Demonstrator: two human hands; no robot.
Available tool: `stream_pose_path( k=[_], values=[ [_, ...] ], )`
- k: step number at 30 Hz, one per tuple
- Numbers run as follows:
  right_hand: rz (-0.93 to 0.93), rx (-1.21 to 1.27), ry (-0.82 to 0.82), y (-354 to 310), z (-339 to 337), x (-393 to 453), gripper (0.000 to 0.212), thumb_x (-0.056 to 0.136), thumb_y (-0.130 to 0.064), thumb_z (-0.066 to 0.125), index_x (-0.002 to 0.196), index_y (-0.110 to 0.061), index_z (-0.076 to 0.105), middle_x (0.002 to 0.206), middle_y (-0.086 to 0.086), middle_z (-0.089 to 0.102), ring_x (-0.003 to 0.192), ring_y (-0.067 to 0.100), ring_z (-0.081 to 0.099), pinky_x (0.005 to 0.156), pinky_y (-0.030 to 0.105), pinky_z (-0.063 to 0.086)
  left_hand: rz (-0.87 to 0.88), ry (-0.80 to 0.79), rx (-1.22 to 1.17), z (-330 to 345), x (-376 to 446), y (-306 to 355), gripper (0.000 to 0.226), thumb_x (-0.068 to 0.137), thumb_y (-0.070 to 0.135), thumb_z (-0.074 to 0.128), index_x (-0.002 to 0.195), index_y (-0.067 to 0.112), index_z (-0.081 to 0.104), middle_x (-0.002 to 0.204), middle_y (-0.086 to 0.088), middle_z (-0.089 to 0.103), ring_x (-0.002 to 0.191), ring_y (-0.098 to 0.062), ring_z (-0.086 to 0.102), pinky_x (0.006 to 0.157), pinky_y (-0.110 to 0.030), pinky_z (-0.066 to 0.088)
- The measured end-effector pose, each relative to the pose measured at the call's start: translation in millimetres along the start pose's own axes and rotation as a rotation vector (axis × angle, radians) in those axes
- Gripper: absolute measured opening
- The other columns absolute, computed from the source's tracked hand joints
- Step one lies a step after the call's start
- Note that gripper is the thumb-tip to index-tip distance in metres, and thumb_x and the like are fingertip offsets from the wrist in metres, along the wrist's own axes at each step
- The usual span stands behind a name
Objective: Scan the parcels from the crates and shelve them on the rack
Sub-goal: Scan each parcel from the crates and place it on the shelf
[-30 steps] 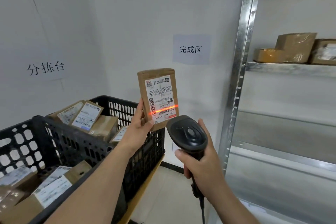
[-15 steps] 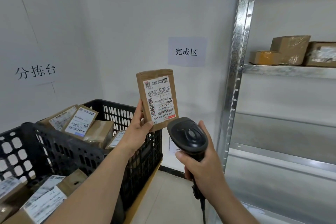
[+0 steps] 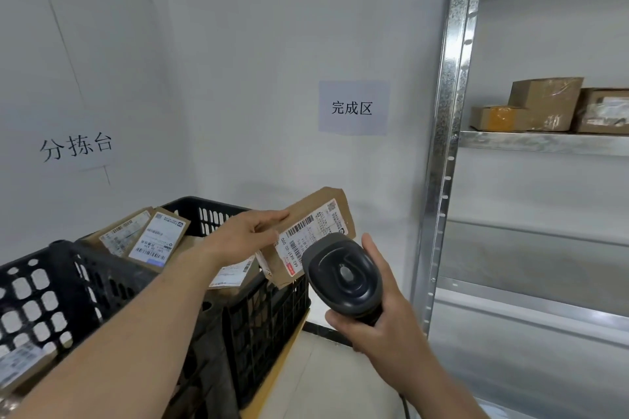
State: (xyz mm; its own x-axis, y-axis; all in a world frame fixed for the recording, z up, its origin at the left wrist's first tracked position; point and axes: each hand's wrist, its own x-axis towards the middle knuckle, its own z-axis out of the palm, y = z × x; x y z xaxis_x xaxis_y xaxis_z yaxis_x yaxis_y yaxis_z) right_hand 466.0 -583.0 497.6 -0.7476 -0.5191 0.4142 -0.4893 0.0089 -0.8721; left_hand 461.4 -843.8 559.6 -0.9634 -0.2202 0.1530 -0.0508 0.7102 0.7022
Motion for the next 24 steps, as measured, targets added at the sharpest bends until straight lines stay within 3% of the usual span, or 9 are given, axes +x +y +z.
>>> stream_pose_path(
  k=[4,11,14,18,24],
  values=[
    [0.01,0.007,0.01,4.7,1.1,-2.0,0.101,0.079,-0.013,0.081,0.14,-0.061,0.016,0.115,-0.041,0.057,0.101,-0.001,0.064,0.084,0.023,0.053,-0.028,0.002,0.019,-4.6,-1.7,-0.5,0.043,0.092,0.027,0.062,0.132,0.041,0.053,0.123,0.015,0.061,0.116,-0.008,0.054,0.108,-0.038,0.04],
    [0.0,0.054,0.041,7.5,5.1,-4.1,0.098,0.069,-0.026,0.078,0.135,-0.066,0.019,0.116,-0.035,0.06,0.084,-0.003,0.064,0.068,0.014,0.047,-0.028,0.014,-0.028,-5.6,-8.7,-0.2,0.038,0.088,0.04,0.064,0.125,0.046,0.056,0.115,0.027,0.058,0.118,-0.006,0.052,0.108,-0.039,0.038],
    [-0.004,0.053,0.038,9.7,5.6,-4.7,0.099,0.076,-0.015,0.08,0.135,-0.065,0.019,0.115,-0.035,0.06,0.084,-0.004,0.063,0.069,0.014,0.047,-0.035,0.012,-0.029,-5.4,-9.9,-0.5,0.039,0.091,0.036,0.062,0.129,0.044,0.055,0.115,0.024,0.059,0.118,-0.008,0.051,0.107,-0.037,0.038],
    [0.019,0.032,0.036,10.7,5.3,-6.6,0.099,0.077,-0.016,0.081,0.135,-0.066,0.018,0.115,-0.037,0.059,0.085,-0.006,0.062,0.073,0.015,0.047,-0.048,0.016,0.017,-8.0,-8.2,-3.9,0.042,0.094,0.03,0.06,0.134,0.043,0.052,0.123,0.016,0.061,0.119,-0.008,0.053,0.108,-0.04,0.039],
    [0.056,0.015,0.043,12.7,5.4,-9.7,0.1,0.08,-0.006,0.079,0.14,-0.057,0.017,0.111,-0.041,0.059,0.081,-0.007,0.063,0.071,0.014,0.048,-0.038,0.01,0.019,-9.3,-7.2,-3.1,0.041,0.095,0.026,0.058,0.131,0.046,0.052,0.118,0.018,0.063,0.117,-0.007,0.054,0.107,-0.038,0.04]
  ],
)
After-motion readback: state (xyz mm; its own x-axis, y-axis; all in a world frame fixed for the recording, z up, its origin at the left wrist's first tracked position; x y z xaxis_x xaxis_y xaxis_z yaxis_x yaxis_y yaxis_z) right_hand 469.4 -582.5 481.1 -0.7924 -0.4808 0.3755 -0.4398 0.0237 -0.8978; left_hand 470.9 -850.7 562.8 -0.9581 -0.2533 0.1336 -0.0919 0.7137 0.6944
